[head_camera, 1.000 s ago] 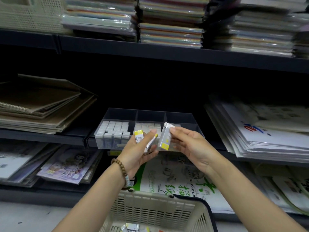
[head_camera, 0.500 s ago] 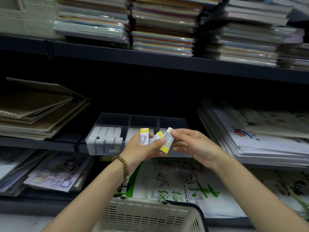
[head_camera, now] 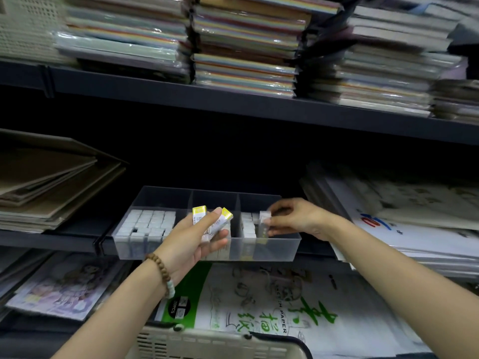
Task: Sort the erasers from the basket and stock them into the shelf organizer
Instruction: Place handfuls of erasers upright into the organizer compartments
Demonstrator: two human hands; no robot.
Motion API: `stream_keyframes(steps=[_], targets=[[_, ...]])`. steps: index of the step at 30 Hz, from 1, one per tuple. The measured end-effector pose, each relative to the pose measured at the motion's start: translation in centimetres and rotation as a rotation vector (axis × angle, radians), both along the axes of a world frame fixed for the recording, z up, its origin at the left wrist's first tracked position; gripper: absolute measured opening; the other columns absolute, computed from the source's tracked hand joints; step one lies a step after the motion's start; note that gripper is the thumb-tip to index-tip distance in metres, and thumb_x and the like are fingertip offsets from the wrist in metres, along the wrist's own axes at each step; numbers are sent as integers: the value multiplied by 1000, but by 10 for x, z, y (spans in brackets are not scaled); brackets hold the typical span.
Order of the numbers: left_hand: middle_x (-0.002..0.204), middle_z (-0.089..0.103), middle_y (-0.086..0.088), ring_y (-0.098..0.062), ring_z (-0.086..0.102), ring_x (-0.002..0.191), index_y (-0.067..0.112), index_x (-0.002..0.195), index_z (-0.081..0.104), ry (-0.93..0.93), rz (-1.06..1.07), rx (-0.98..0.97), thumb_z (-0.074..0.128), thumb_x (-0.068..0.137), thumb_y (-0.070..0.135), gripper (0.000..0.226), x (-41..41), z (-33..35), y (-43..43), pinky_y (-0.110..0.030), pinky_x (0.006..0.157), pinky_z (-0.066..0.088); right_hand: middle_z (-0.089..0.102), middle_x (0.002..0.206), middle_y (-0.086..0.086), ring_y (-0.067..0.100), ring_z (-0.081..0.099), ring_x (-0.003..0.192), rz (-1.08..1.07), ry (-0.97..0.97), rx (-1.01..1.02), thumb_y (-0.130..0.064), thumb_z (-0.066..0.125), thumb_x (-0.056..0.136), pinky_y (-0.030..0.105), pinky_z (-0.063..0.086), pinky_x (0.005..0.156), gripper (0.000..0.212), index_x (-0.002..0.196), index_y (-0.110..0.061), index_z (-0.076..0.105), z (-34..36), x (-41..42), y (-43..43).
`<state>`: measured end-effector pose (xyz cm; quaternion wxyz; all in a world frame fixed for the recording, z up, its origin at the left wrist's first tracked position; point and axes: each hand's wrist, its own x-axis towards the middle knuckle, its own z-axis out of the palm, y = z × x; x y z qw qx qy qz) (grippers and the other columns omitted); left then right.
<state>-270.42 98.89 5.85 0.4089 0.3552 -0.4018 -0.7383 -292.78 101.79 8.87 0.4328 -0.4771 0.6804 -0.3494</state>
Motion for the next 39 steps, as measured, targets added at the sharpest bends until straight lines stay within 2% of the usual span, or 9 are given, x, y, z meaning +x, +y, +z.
stream_keyframes(steps=[6, 8, 12, 17, 20, 25, 28, 34, 39], targets=[[74, 72, -7, -17, 71, 68, 3, 104, 60, 31, 5, 48, 67, 83, 20, 28, 3, 0, -3, -22, 52, 55, 67, 98, 12, 20, 67, 87, 5, 262, 57, -18, 73, 81, 23, 56, 73, 26, 96, -8, 56, -10, 10, -10], [80, 70, -10, -18, 71, 67, 3, 104, 60, 40, 2, 51, 65, 84, 19, 26, 4, 2, -3, -22, 51, 55, 65, 90, 1, 12, 61, 82, 8, 402, 87, -33, 74, 79, 19, 49, 70, 30, 94, -11, 61, -12, 9, -11], [96, 64, -18, -20, 71, 67, 0, 111, 54, 89, -24, 74, 56, 91, 13, 24, 3, 3, 1, -25, 53, 56, 69, 106, 8, 20, 64, 102, -27, 336, 142, -41, 69, 81, 33, 49, 98, 48, 113, -5, 65, -15, 7, -13], [108, 63, -22, -23, 72, 81, -1, 113, 53, 79, -113, 52, 51, 94, 8, 21, 4, 3, 4, -26, 61, 58, 72, 99, 9, 17, 68, 91, -67, 366, 100, -38, 72, 80, 28, 53, 89, 43, 108, -5, 68, -15, 9, -13], [107, 66, -19, -23, 72, 85, 3, 108, 57, 76, -121, 37, 54, 92, 10, 18, 3, 1, 8, -26, 66, 59, 71, 96, 14, 17, 68, 81, -89, 307, 28, -27, 70, 83, 18, 55, 67, 35, 105, 0, 68, -16, 12, -8], [90, 74, -5, -17, 71, 76, 15, 103, 69, 14, -150, -15, 68, 74, 27, 32, 4, -1, 15, -20, 54, 55, 69, 97, 8, 17, 65, 89, -180, 213, -218, -23, 62, 90, 22, 54, 71, 20, 101, -7, 67, -13, 22, 11], [76, 72, 6, -9, 66, 63, 29, 93, 75, -62, -171, -87, 65, 75, 35, 22, 1, -4, 19, -17, 50, 52, 68, 83, 1, 8, 63, 70, -196, 45, -365, -24, 57, 92, 15, 50, 56, 15, 91, -14, 69, -10, 38, 29], [77, 59, 2, -7, 44, 52, 20, 102, 69, -14, -202, -104, 44, 98, 29, 27, -9, -11, 22, -17, 44, 40, 71, 81, -5, 6, 65, 71, -7, -194, -260, -29, 69, 83, 20, 53, 62, 16, 96, -20, 69, -21, 64, 54], [73, 55, 0, -9, 47, 55, 14, 113, 63, 19, -376, -56, 46, 97, 18, 24, -5, -9, 22, -19, 48, 42, 72, 87, 0, 7, 65, 72, -66, -308, -246, -19, 64, 87, 18, 52, 63, 17, 101, -11, 70, -25, 62, 55]])
